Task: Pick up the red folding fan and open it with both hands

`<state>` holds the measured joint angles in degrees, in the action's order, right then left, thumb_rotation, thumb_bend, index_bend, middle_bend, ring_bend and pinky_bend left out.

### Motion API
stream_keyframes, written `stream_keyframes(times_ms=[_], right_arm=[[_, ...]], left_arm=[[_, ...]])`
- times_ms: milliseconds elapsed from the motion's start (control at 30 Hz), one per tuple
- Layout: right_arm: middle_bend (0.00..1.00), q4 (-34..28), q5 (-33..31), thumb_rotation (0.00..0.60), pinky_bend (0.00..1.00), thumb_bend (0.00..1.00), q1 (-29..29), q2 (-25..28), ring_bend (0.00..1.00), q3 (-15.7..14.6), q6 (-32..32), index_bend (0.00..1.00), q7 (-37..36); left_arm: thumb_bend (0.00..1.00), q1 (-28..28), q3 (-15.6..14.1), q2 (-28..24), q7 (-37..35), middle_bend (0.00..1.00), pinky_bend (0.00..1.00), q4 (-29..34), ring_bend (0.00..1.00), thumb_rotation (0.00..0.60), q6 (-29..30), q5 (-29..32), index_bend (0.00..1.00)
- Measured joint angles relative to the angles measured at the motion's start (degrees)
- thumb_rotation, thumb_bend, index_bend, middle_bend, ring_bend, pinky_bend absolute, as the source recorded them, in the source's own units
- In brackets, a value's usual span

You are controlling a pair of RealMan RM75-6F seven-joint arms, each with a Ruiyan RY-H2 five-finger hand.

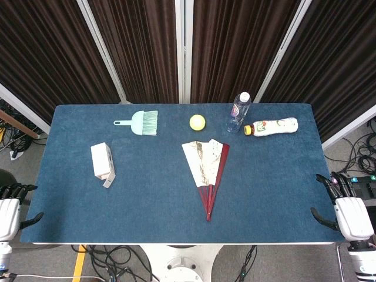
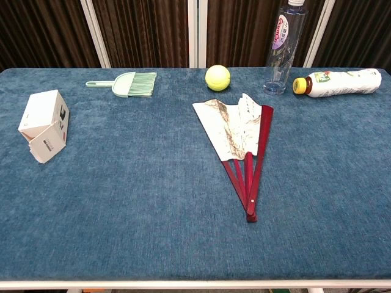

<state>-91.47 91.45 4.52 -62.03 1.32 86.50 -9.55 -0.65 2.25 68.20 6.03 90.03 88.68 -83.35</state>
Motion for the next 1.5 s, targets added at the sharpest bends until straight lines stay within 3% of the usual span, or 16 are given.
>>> stream_keyframes(times_ms=[433,600,733,867,1033,1267,1500], right_arm=[[0.22,0.1,0.6,0.600,0.00,0.17,2.1,-0.5,0.00,0.4,-2.5,0.13,0.3],[0.24,0.2,2.9,0.600,0.00,0.17,7.2,-1.1,0.00,1.0,-8.0,0.16,1.6],[0.25,0.7,3.5,0.600,0.00,0.08,13.1,-3.5,0.00,2.3,-15.6,0.21,3.8],[0.26,3.6,2.4,0.600,0.00,0.05,20.3,-9.7,0.00,4.0,-25.2,0.28,5.9],[0.29,12.1,0.7,0.600,0.00,0.04,25.9,-20.7,0.01,5.5,-30.1,0.36,7.1],[0.32,29.5,0.3,0.600,0.00,0.04,30.3,-36.2,0.04,6.1,-29.5,0.42,7.4],[0.32,41.6,1.1,0.600,0.00,0.12,31.8,-44.3,0.04,5.0,-25.6,0.44,5.1]], left_arm=[[0.06,-0.8,1.0,0.2,0.8,0.33,0.20,0.7,0.21,0.600,-1.1,1.1,0.30],[0.06,-1.2,1.3,0.0,0.5,0.33,0.20,0.9,0.21,0.600,-1.2,0.9,0.30],[0.06,-1.1,1.3,-0.2,0.1,0.33,0.20,1.1,0.21,0.600,-0.8,0.4,0.30],[0.06,-1.0,1.2,-0.4,-0.5,0.33,0.20,1.2,0.21,0.600,-0.7,0.3,0.30],[0.06,-0.9,1.2,-0.6,-1.3,0.33,0.20,1.3,0.21,0.600,-0.6,0.3,0.30],[0.06,-1.1,1.4,-0.9,-2.4,0.33,0.20,1.4,0.21,0.600,-1.0,0.6,0.30],[0.06,-1.6,1.4,-1.1,-4.2,0.33,0.20,1.5,0.21,0.600,-1.9,0.3,0.30]])
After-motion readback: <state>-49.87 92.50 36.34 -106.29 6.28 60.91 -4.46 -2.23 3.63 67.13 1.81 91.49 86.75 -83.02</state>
